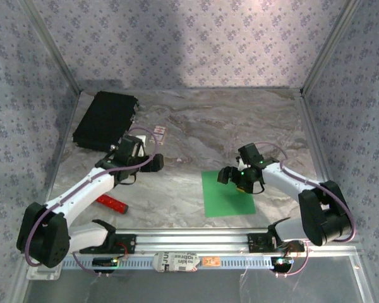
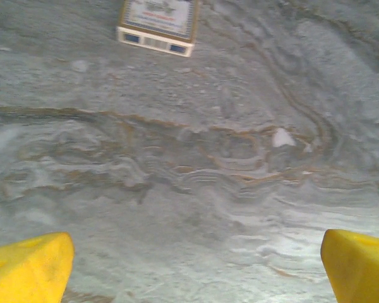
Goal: Fold a paper plane with a square sheet of paper (pick it up from the middle)
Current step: Move the square sheet of paper to the center of the table.
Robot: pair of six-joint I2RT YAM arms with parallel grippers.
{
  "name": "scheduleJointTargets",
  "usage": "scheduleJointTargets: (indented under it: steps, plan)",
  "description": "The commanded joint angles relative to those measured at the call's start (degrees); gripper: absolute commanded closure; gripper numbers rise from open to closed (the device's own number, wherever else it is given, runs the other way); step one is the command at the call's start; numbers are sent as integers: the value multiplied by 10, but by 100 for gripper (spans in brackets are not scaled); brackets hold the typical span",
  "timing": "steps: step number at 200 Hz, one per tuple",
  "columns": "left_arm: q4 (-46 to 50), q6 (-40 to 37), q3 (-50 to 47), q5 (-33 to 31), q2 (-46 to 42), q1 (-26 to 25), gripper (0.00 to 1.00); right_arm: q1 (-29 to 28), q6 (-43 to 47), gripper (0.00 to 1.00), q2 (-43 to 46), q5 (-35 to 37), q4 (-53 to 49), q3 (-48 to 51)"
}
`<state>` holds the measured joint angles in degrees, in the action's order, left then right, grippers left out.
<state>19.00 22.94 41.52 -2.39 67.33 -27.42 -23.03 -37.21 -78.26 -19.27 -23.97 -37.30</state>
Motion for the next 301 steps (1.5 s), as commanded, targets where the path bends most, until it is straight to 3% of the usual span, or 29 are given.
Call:
scheduleJointTargets:
  steps: [1,38,85,117,140,172,218,257,301]
  plan:
    - [30,-30,-9,-50,-19,1,0,-9,-35,14,-14,23,6,4]
    - [0,-43,-40,-12,-67,7,0,-17,-74,15,-35,28,30,6]
    - [-4,-24,-57,54,-99,56,0,-38,-150,16,-60,30,88,7]
    - [-3,-10,-65,52,-108,59,0,-75,-163,16,-107,35,97,-40]
    - [11,38,-64,1,-122,60,0,-105,-196,16,-146,37,115,-67]
    - [17,58,-64,-9,-163,60,0,-140,-241,16,-192,36,146,-93]
    - [-10,68,-81,64,-209,64,0,-158,-234,16,-221,45,132,-139]
    - [3,86,-51,140,-148,60,2,-162,-199,13,-168,33,185,-137]
    - [69,92,30,99,-32,0,6,-125,-187,8,-64,93,144,-106]
